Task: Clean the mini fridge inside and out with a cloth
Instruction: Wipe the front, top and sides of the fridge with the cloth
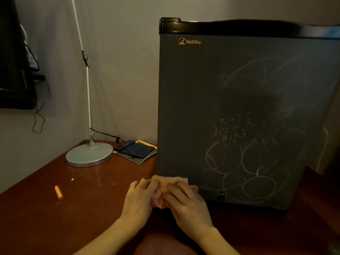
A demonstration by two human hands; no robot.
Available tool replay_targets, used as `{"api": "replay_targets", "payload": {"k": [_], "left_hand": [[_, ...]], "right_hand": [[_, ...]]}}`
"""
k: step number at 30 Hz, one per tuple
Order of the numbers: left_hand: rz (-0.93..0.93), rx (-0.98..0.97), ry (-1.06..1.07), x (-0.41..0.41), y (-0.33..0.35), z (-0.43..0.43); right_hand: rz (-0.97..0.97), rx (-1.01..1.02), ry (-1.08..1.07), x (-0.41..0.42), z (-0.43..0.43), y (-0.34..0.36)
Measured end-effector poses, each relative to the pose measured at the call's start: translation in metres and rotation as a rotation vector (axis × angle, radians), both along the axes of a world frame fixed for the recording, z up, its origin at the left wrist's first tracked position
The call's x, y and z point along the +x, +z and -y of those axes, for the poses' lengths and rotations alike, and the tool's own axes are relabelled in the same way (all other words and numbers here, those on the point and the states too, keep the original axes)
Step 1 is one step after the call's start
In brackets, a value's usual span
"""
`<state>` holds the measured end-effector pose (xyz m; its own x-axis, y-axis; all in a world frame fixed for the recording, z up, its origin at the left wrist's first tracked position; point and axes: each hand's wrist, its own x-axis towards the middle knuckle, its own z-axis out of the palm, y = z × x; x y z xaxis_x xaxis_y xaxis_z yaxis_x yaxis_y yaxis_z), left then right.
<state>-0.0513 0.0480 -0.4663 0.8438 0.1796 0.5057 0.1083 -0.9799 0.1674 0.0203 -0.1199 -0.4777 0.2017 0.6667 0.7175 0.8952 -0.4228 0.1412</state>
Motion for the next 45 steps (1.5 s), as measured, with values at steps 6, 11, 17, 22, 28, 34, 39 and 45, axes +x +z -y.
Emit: {"api": "replay_targets", "payload": {"k": [6,11,17,22,28,34,39,45], "left_hand": [[-0.017,-0.090,-0.087,-0.002,-0.004,0.000],[-0.092,0.036,-0.195,-0.007,0.004,-0.009],[-0.225,0.136,-0.128,-0.015,0.011,0.001],[-0.155,0.106,-0.049,-0.031,0.002,0.020],[-0.144,0.194,-0.097,-0.041,0.008,0.034],[0.139,0.325,-0.137,-0.034,0.080,0.056],[0.398,0.390,-0.161,-0.027,0.178,0.070],[0.627,0.476,-0.151,-0.007,0.284,0.091]], "right_hand": [[-0.203,-0.054,-0.061,-0.005,-0.006,-0.013],[-0.482,-0.105,-0.056,-0.011,-0.006,-0.002],[-0.598,-0.220,-0.166,-0.024,-0.004,0.016],[-0.645,-0.207,-0.213,-0.035,0.009,0.011],[-0.520,-0.291,-0.194,-0.053,0.032,0.030],[-0.201,0.116,-0.065,-0.039,0.061,0.083],[0.045,0.257,-0.045,-0.035,0.084,0.181],[0.213,0.320,-0.054,-0.021,0.101,0.288]]}}
